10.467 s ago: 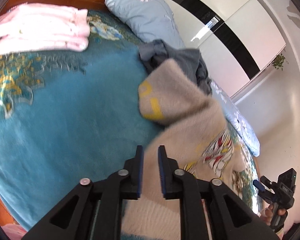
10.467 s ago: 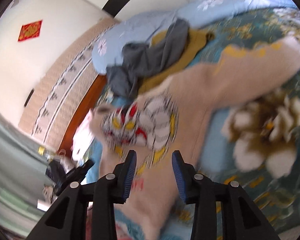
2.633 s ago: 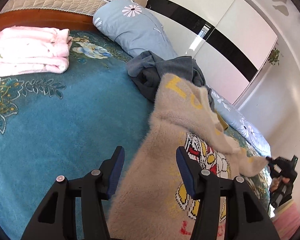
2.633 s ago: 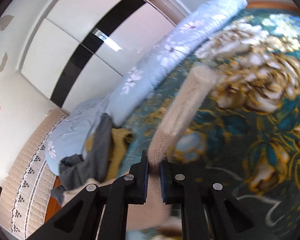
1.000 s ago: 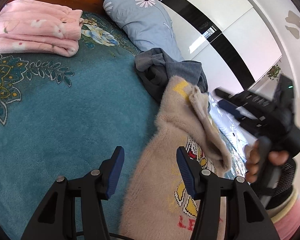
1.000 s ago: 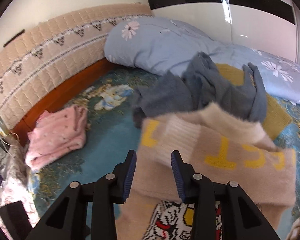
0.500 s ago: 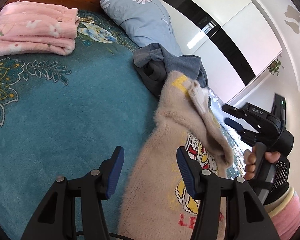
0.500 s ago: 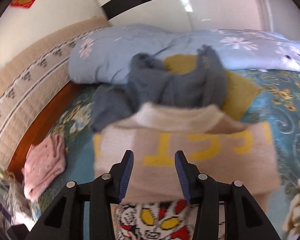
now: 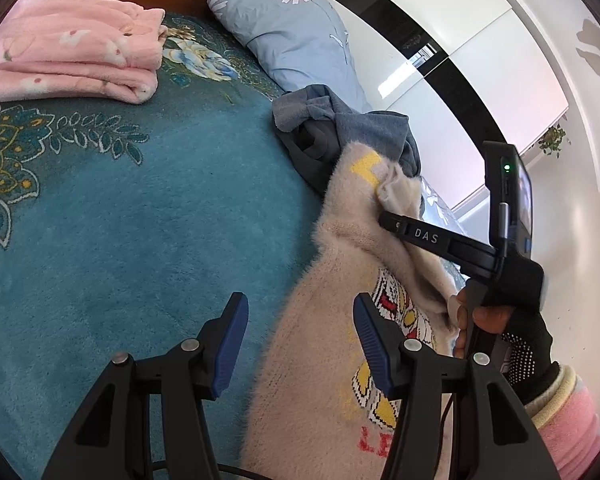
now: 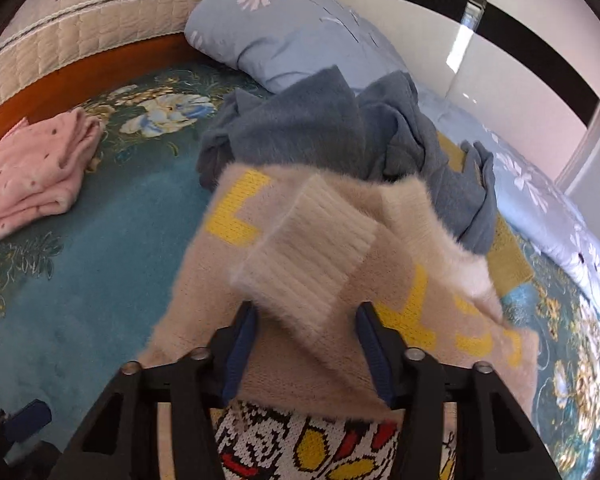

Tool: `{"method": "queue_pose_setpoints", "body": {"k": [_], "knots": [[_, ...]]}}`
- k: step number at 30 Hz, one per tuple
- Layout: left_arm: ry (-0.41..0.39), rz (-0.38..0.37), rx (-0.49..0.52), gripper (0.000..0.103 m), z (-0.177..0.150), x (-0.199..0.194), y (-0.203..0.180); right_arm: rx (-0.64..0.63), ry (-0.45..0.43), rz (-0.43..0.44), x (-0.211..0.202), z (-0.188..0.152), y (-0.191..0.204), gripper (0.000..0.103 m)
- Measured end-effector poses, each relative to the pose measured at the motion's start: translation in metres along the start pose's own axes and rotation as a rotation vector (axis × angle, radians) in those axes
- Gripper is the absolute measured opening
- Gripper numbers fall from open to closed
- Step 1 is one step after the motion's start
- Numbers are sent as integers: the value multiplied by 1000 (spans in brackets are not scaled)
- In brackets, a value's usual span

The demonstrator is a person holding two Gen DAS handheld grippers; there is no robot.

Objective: Fold clothes
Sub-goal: 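Fold the held sleeve across the sweater body with the right gripper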

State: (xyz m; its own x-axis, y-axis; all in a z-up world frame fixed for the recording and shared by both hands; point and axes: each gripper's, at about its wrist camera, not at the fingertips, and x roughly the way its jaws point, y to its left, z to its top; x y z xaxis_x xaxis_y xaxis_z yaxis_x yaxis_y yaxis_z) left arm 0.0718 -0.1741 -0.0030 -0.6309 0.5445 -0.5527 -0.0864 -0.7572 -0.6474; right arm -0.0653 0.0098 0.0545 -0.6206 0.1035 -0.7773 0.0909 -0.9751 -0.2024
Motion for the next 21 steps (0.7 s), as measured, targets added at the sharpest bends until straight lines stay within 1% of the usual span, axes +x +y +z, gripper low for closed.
{"method": "queue_pose_setpoints", "body": {"k": [1, 2, 3, 5, 7, 8, 9, 12, 15, 16, 20, 21], "knots": [[1, -2, 0, 56, 0, 0, 0, 23, 8, 3, 0, 1, -3, 26], [2, -5, 1, 56, 0, 0, 0, 47, 15, 8, 0, 2, -7, 20], [3, -8, 2, 56, 0, 0, 0, 71, 21, 13, 0, 4, -11, 16], [6, -9, 2, 56, 1, 0, -1, 147, 18, 48, -5, 6, -19, 13], [8, -10, 2, 56, 1, 1, -1, 248, -18, 118, -19, 8, -28, 13], [8, -10, 2, 56, 1, 1, -1, 263, -46, 152, -26, 10, -28, 13], [7, -11, 1, 56, 1, 0, -1, 260, -72, 179, -32, 12, -27, 13], [9, -14, 2, 56, 1, 0, -1, 200, -83, 178, -30, 9, -13, 13], [12, -16, -1, 56, 1, -1, 1, 209, -10, 191, -4, -2, -7, 13], [13, -15, -3, 56, 1, -1, 2, 214, 5, 197, 3, -5, -6, 16], [20, -18, -6, 56, 3, -1, 4, 203, 51, 198, 22, -11, 0, 18], [22, -20, 1, 56, 3, -1, 3, 194, 56, 192, 24, -12, 1, 20]]}}
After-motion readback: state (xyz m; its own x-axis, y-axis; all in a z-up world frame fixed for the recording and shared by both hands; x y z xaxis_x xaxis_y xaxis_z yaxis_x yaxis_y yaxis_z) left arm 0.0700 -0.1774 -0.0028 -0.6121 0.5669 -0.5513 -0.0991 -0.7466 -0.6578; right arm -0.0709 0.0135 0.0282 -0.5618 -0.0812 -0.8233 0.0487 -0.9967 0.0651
